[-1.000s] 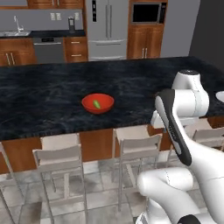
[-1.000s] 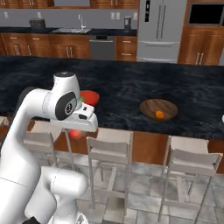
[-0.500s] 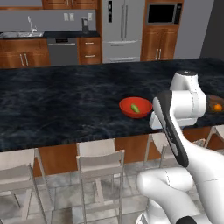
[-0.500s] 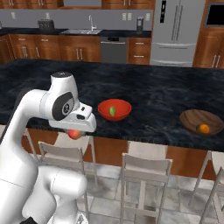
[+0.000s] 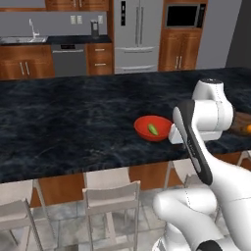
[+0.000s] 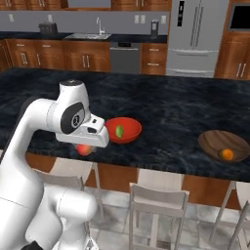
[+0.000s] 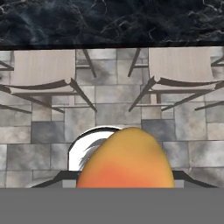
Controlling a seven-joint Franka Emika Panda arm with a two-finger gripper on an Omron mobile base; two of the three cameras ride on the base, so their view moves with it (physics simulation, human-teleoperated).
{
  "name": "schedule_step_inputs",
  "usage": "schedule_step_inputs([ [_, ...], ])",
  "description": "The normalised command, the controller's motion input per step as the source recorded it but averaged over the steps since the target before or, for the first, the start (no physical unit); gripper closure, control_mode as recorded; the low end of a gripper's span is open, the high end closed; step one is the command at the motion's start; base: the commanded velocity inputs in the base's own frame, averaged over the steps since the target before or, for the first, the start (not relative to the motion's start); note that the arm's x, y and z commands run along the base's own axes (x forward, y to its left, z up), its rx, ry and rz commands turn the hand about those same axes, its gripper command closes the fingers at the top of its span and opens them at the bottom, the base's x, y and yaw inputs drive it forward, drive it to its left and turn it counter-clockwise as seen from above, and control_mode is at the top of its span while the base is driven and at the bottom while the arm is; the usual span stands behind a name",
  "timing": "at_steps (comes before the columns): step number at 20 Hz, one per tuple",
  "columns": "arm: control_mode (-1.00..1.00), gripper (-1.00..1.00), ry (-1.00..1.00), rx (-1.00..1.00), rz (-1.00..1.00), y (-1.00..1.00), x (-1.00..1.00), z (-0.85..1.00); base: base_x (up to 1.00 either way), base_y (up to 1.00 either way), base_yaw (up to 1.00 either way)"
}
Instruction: Take the fruits from the plate on the dining counter and place two fruits in each bowl.
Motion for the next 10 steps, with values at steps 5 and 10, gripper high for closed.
schedule_step_inputs([
  [5, 1.0, 1.0, 0.0, 0.0, 0.0, 0.0, 0.0, 0.0, 0.46, -0.19, 0.0],
  [10, 1.0, 1.0, 0.0, 0.0, 0.0, 0.0, 0.0, 0.0, 0.58, -0.08, 0.0],
])
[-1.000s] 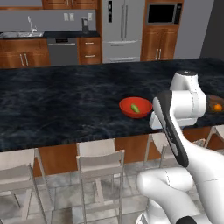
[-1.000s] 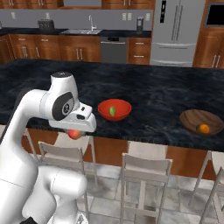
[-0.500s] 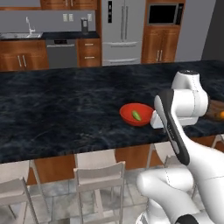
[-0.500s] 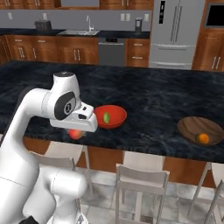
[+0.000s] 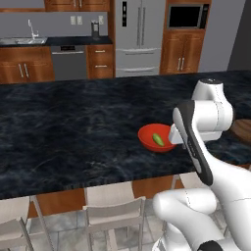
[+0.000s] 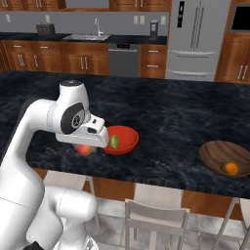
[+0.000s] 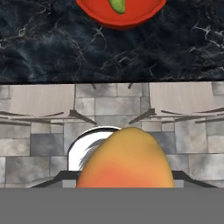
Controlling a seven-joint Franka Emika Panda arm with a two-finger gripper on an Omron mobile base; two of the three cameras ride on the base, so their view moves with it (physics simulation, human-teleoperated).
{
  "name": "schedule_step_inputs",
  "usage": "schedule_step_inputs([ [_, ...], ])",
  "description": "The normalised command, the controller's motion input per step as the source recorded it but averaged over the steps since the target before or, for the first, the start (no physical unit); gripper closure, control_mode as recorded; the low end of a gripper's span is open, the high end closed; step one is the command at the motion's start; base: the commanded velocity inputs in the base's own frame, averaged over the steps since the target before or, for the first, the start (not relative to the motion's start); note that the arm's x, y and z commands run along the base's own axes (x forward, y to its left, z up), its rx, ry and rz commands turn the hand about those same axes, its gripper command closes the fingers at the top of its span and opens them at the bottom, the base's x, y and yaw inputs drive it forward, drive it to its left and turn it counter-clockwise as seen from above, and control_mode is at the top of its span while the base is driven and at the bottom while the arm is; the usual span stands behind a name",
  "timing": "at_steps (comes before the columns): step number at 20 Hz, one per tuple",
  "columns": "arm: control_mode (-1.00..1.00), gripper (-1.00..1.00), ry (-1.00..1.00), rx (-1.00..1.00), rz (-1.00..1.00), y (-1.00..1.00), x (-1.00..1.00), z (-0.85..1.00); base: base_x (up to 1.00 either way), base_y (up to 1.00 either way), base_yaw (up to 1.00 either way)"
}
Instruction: Take the fruits from the plate on the dining counter and place two fruits in each bowl.
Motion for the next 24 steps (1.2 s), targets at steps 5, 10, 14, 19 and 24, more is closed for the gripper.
schedule_step_inputs([
  [5, 1.0, 1.0, 0.0, 0.0, 0.0, 0.0, 0.0, 0.0, 0.64, -0.02, 0.0],
  [10, -1.0, 1.0, 0.0, 0.01, -0.01, 0.0, 0.59, 0.0, 0.3, 0.0, 0.0],
  [14, -1.0, 1.0, 0.0, 0.01, 0.0, 0.0, 1.0, 0.0, 0.0, 0.0, 0.0],
  [19, -1.0, 1.0, 0.0, 0.0, 0.0, 0.0, 0.93, -0.09, 0.0, 0.0, 0.0],
  [24, -1.0, 1.0, 0.0, 0.0, 0.0, 0.0, 0.84, -0.18, 0.0, 0.0, 0.0],
])
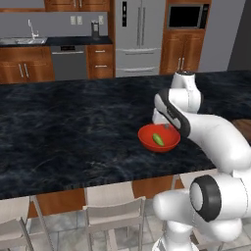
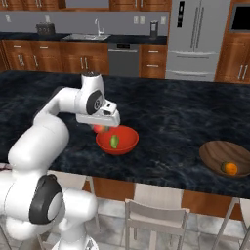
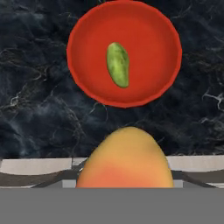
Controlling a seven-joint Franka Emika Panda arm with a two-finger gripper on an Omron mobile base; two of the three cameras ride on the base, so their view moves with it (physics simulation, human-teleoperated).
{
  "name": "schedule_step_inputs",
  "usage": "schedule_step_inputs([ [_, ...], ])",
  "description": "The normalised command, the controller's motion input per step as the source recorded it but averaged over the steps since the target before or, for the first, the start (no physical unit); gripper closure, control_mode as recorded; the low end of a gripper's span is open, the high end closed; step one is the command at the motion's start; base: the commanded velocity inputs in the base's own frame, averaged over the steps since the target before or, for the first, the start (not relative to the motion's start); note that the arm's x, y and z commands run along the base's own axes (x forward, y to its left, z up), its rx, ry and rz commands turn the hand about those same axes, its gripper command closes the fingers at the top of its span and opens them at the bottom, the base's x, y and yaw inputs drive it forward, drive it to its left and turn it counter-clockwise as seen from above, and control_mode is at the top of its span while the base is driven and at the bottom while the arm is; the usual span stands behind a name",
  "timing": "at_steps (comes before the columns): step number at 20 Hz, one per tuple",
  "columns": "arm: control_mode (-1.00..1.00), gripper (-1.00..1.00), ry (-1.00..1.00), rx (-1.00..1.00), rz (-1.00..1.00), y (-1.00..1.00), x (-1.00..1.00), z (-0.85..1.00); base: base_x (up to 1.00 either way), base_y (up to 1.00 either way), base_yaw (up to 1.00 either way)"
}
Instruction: Take the fruits from the plate on the dining counter and place two fruits in each bowl.
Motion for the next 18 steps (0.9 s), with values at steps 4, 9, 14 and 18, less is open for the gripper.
schedule_step_inputs([
  [4, -1.0, 1.0, 0.0, 0.0, 0.0, -0.05, 0.77, -0.37, 0.0, 0.0, 0.0],
  [9, -1.0, 1.0, 0.0, 0.0, 0.0, -0.19, 0.66, -0.65, 0.0, 0.0, 0.0],
  [14, -1.0, 1.0, 0.0, 0.0, 0.0, -0.15, 0.53, -0.69, 0.0, 0.0, 0.0],
  [18, -1.0, 1.0, 0.0, 0.01, 0.0, -0.25, 0.32, -0.58, 0.0, 0.0, 0.0],
])
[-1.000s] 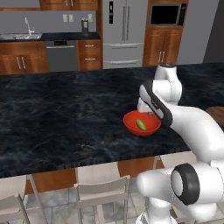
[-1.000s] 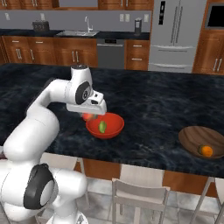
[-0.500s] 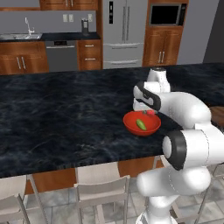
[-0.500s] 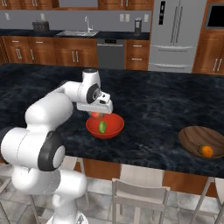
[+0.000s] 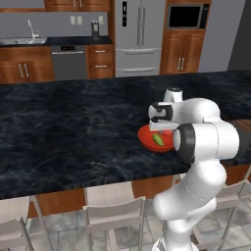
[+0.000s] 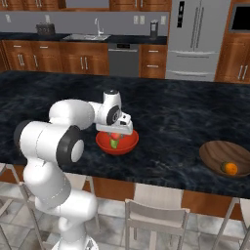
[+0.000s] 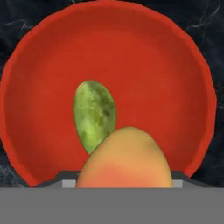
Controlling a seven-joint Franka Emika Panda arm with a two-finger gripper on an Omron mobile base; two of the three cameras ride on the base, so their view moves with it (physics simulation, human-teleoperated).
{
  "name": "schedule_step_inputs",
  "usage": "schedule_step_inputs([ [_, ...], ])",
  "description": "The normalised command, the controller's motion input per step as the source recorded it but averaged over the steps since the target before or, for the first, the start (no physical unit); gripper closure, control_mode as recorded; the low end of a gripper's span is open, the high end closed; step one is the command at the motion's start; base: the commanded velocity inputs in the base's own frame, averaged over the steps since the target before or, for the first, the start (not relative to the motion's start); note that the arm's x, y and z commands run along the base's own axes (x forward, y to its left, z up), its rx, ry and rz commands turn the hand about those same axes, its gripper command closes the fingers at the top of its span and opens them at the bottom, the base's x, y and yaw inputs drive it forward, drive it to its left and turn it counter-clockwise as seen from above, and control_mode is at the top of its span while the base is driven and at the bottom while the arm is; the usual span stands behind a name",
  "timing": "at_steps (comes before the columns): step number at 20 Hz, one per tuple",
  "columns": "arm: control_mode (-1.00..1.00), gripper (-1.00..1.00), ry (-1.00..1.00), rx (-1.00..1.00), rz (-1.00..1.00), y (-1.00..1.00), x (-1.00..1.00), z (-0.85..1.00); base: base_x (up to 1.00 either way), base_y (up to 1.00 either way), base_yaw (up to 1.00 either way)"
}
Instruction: Take the fruits from the plate on the dining counter and place two fruits in each bowl.
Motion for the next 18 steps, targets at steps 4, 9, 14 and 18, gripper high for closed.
schedule_step_inputs([
  [4, -1.0, 1.0, 0.0, 0.0, 0.0, -0.12, 0.05, -0.49, 0.0, 0.0, 0.0],
  [9, -1.0, -1.0, 0.0, 0.0, 0.0, 0.0, 0.04, -0.29, 0.0, 0.0, 0.0],
  [14, -1.0, -1.0, -0.01, 0.0, 0.0, 0.0, 0.07, -0.12, 0.0, 0.0, 0.0],
  [18, -1.0, -1.0, -0.06, 0.0, 0.0, -0.02, 0.33, 0.0, 0.0, 0.0, 0.0],
])
